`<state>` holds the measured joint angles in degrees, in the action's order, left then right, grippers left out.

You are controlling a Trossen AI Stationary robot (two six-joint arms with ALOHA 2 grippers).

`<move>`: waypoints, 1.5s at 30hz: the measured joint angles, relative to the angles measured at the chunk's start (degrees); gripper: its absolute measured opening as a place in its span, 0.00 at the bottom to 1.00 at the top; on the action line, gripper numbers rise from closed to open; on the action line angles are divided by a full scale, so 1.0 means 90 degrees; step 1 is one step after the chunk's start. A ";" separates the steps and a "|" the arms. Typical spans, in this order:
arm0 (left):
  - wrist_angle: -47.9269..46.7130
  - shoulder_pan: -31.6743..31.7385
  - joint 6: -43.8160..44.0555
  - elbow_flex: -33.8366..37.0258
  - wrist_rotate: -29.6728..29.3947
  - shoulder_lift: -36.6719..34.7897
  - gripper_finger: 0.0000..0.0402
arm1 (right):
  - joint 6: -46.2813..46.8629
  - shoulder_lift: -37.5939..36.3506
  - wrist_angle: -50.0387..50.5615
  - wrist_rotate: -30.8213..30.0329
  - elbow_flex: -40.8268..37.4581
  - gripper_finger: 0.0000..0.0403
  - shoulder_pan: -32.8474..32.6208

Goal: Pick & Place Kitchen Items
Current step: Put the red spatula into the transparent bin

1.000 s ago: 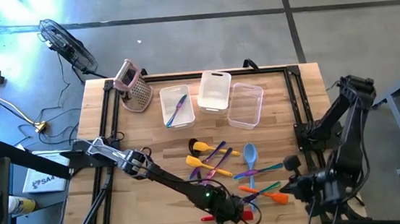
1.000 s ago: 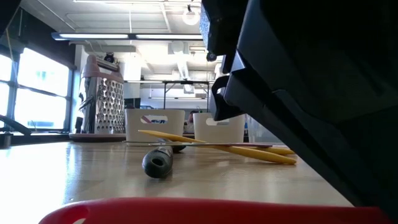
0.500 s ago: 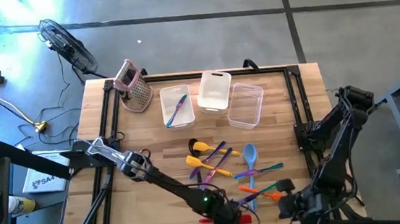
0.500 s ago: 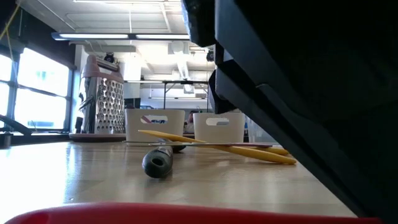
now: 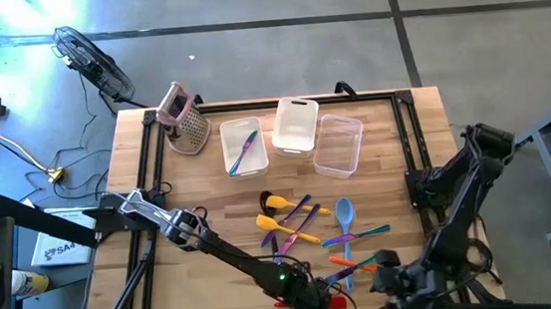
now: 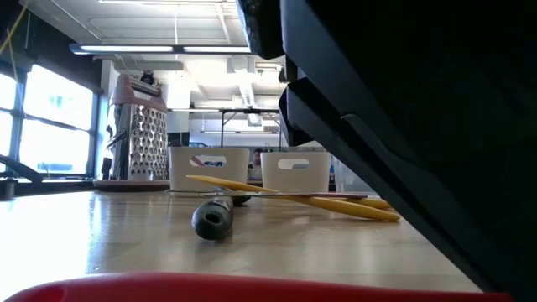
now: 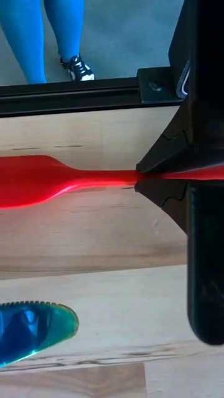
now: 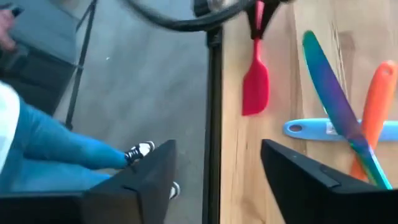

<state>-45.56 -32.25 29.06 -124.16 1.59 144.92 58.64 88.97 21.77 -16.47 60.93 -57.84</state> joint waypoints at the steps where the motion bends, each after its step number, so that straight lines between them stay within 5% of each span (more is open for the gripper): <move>1: 0.0000 0.0001 -0.0016 -0.0001 0.0001 0.0000 0.00 | 0.0035 0.0160 -0.0175 0.0201 0.0000 0.62 0.0102; 7: 0.0001 0.0010 -0.0034 0.0000 0.0000 0.0000 0.00 | -0.0357 0.1135 -0.1613 0.1732 -0.0007 0.66 0.0463; 10: 0.0002 -0.0005 -0.0038 0.0000 -0.0024 0.0000 0.00 | -0.0375 0.1134 -0.1648 0.1837 -0.0002 0.64 0.0529; 20: 0.0004 -0.0066 -0.0039 0.0000 -0.0195 -0.0002 0.00 | -0.0649 0.1132 -0.1712 0.0268 -0.0065 0.58 0.0360; 31: 0.0021 -0.0053 -0.0005 0.0000 -0.0264 -0.0002 0.00 | 0.1025 0.1252 -0.2279 -0.1741 -0.0701 0.58 -0.0245; 39: 0.0097 -0.0051 0.0153 0.0007 -0.0279 -0.0002 0.00 | 0.1349 0.2086 -0.3180 -0.1822 -0.0707 0.58 -0.0443; 45: 0.0067 -0.0049 0.0158 0.0007 -0.0303 -0.0002 0.00 | 0.1366 0.2343 -0.3168 -0.2534 -0.0707 0.58 -0.0574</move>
<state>-44.96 -32.69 30.48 -124.09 -1.14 144.90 70.94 110.06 -6.74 -39.28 54.57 -63.01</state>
